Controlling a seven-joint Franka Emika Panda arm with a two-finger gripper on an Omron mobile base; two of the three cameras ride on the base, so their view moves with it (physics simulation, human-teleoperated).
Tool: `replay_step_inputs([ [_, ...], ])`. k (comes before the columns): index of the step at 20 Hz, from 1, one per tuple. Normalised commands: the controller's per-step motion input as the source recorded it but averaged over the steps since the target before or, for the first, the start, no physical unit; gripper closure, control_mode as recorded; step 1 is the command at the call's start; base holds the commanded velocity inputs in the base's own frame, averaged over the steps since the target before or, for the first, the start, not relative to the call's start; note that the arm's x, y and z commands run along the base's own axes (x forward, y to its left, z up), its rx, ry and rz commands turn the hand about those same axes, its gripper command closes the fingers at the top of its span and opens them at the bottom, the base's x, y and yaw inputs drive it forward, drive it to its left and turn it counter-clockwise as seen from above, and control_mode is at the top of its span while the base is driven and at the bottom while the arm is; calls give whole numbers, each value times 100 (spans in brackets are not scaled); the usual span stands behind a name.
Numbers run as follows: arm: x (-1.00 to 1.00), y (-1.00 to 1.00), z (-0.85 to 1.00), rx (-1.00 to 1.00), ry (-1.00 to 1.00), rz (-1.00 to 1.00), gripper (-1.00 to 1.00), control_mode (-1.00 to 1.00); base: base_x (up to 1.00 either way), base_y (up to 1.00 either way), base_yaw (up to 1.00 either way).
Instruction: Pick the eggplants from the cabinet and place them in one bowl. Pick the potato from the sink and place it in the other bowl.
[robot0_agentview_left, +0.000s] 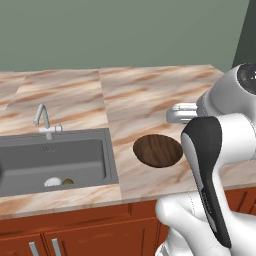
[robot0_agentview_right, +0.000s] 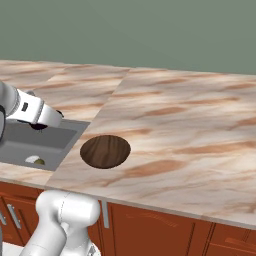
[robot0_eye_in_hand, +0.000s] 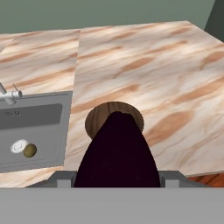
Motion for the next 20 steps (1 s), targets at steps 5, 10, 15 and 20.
replay_step_inputs([
  [5, 0, 0, 0, 0, 0, 0, 100, 100, 0, 0, 0],
  [10, 1, 0, 2, 2, 0, -2, 100, -100, 0, 0, 0],
  [15, 10, 0, 11, 14, 14, -7, 100, -100, 0, 0, 0],
  [20, 19, -2, 7, 10, 22, -7, 100, -100, 0, 0, 0],
])
